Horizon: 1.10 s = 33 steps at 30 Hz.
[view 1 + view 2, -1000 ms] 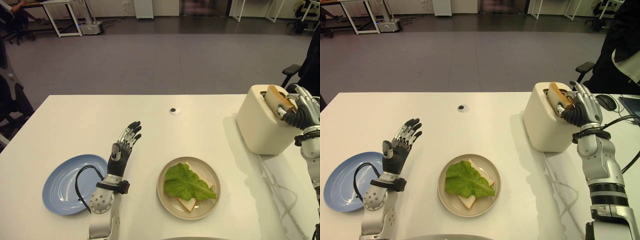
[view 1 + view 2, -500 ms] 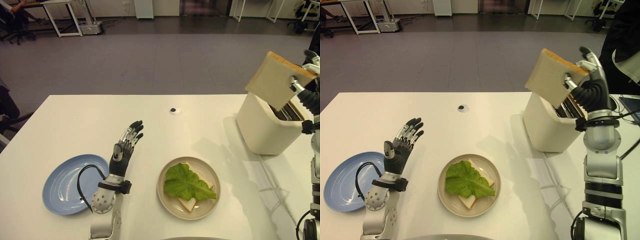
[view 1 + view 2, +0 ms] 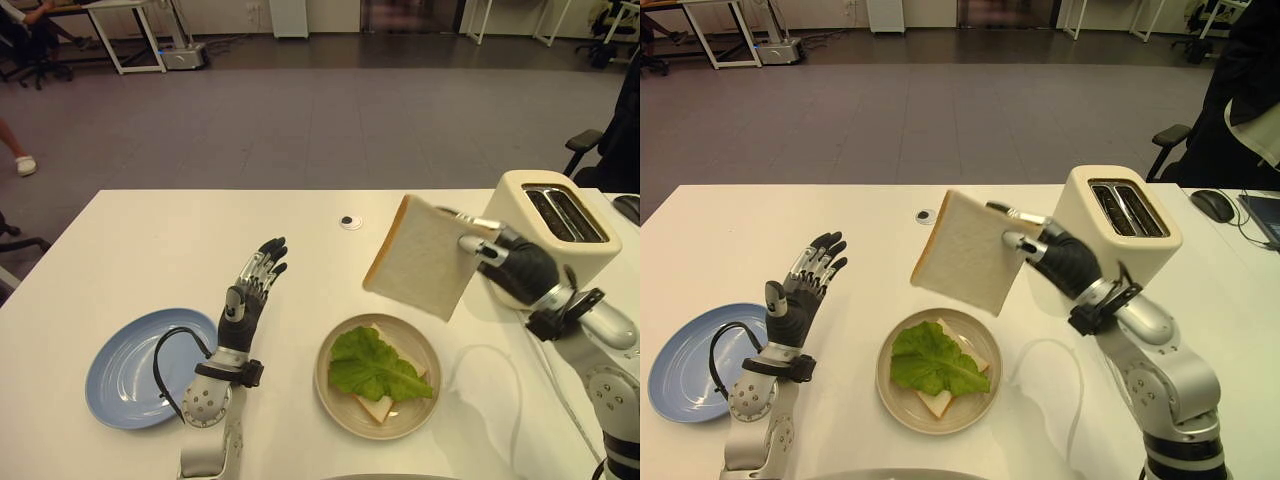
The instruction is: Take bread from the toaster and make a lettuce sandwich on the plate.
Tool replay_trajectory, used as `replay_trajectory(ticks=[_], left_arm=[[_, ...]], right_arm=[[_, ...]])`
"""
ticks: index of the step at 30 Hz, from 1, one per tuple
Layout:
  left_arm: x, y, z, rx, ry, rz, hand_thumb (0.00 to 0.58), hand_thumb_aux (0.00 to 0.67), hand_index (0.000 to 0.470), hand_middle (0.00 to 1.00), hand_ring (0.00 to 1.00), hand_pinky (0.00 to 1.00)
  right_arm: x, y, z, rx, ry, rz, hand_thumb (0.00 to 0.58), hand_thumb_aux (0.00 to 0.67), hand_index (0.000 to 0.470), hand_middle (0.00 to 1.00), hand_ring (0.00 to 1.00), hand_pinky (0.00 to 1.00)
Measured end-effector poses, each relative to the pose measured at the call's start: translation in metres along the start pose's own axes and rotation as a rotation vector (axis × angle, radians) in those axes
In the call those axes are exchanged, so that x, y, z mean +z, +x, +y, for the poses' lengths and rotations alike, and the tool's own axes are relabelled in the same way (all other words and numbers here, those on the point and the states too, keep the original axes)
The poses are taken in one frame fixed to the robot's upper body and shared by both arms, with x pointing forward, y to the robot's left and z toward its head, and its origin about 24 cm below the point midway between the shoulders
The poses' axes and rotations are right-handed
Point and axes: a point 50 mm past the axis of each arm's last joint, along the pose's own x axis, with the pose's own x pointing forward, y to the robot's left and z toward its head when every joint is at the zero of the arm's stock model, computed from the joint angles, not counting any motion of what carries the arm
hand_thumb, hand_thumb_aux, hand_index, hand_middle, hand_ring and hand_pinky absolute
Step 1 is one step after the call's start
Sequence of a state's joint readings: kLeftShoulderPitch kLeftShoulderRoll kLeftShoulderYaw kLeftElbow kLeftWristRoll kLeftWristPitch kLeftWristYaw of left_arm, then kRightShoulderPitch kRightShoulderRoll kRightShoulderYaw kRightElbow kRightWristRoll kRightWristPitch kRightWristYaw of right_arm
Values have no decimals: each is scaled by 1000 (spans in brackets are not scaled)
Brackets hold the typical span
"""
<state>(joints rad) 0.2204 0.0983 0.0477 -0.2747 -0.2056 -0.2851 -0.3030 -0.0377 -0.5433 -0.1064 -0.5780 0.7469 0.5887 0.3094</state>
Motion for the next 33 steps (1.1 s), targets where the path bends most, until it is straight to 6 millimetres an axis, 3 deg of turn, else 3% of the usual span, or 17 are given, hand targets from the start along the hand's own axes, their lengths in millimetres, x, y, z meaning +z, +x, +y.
replay_trajectory(ticks=[3, 8, 12, 15, 25, 26, 27, 33], left_arm=[[3, 1, -1, -2, 2, -11, 0, 0, 0, 0, 0, 0], [7, 2, -2, -9, 4, -22, 0, 0, 0, 0, 0, 0], [9, 4, -1, -12, 12, -21, 0, 0, 0, 0, 0, 0], [13, 6, -1, -16, 19, -36, 0, 0, 0, 0, 0, 0], [19, 5, -1, -13, 25, -43, 0, 0, 0, 0, 0, 0], [19, 5, -1, -13, 24, -43, 0, 0, 0, 0, 0, 0], [19, 5, -2, -13, 24, -43, 0, 0, 0, 0, 0, 0], [19, 6, -4, -20, 17, -42, 0, 0, 0, 0, 0, 0]], right_arm=[[-28, -6, 13, -118, 180, 68, 580, 670, 470, 0, 0, 0], [-47, -27, 43, -221, 314, 136, 580, 670, 470, 0, 0, 0], [-74, -36, 62, -181, 221, 324, 580, 670, 470, 0, 0, 0], [-83, -35, 67, -171, 173, 365, 580, 670, 470, 0, 0, 0], [-93, -36, 76, -191, 28, 374, 580, 670, 470, 0, 0, 0], [-94, -35, 77, -183, 25, 374, 480, 391, 275, 0, 0, 0], [-94, -34, 78, -177, 16, 374, 0, 0, 0, 0, 0, 0], [-94, -27, 76, -164, -40, 360, 0, 0, 0, 0, 0, 0]])
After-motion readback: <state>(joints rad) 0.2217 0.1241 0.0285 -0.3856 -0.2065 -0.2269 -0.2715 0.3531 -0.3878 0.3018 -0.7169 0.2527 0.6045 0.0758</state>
